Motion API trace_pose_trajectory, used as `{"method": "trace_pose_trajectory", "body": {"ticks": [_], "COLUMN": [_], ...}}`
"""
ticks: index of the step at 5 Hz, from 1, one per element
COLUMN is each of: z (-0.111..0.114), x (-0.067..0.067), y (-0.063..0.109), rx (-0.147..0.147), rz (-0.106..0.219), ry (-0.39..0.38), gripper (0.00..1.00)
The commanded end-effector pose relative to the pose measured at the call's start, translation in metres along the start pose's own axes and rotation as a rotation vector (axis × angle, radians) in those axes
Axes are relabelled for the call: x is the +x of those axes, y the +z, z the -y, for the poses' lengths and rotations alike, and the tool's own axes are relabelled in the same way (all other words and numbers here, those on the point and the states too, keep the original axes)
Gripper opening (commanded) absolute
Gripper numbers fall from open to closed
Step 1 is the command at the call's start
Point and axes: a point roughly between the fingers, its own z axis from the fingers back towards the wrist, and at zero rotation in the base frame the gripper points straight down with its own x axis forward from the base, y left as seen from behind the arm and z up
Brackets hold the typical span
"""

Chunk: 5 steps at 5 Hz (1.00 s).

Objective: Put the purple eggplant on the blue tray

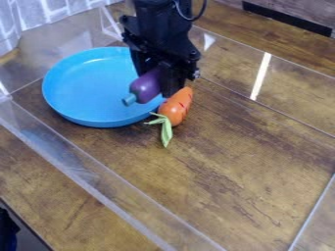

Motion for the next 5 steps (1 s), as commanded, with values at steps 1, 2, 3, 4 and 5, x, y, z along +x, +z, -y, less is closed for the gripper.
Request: {"method": "trace_pose_trajectory", "body": {"ticks": [1, 2, 3, 4, 5], "z": [0.013, 0.022, 0.021, 0.015, 0.008], "x": [0.009, 0.017, 0.022, 0.028, 0.023], "y": [0.002, 0.003, 0.002, 0.008, 0.018], "rx": [0.003, 0.001, 0.010, 0.024, 0.049], "rz": [0.044, 0.057, 0.071, 0.084, 0.093], "ry": [-0.006, 0.003, 0.015, 0.029, 0.090], "gripper": [0.00, 0.00, 0.00, 0.00, 0.00]}}
